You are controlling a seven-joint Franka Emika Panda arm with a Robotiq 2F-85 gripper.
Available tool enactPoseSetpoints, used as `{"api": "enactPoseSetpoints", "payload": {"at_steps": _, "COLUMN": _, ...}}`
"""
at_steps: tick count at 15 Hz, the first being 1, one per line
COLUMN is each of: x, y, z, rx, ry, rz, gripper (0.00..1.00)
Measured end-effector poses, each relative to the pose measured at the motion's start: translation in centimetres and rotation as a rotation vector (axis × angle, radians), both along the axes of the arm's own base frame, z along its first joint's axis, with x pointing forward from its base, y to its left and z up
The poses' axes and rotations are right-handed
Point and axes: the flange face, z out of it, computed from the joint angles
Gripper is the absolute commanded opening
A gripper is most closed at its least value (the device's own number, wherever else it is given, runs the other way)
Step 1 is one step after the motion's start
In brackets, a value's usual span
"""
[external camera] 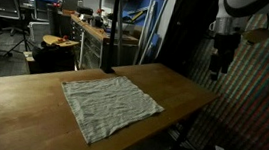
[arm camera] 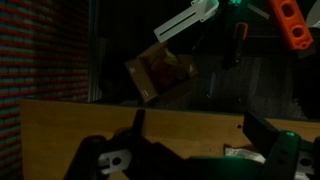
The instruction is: Fold the towel twice diagonally
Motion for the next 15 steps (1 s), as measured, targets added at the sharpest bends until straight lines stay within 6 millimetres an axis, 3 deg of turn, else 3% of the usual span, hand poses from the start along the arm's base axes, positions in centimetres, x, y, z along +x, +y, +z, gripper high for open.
{"api": "enactPoseSetpoints", "payload": {"at_steps": 5, "x": 0.14, "y": -0.12, "z": 0.84, "rx": -0.006, "ry": -0.018, "rz": -0.001, "gripper": 1.0}}
{"api": "enactPoseSetpoints", "payload": {"at_steps": 15, "x": 0.26, "y": 0.11, "z": 0.32, "rx": -0.001, "ry": -0.006, "rz": 0.005, "gripper": 1.0}}
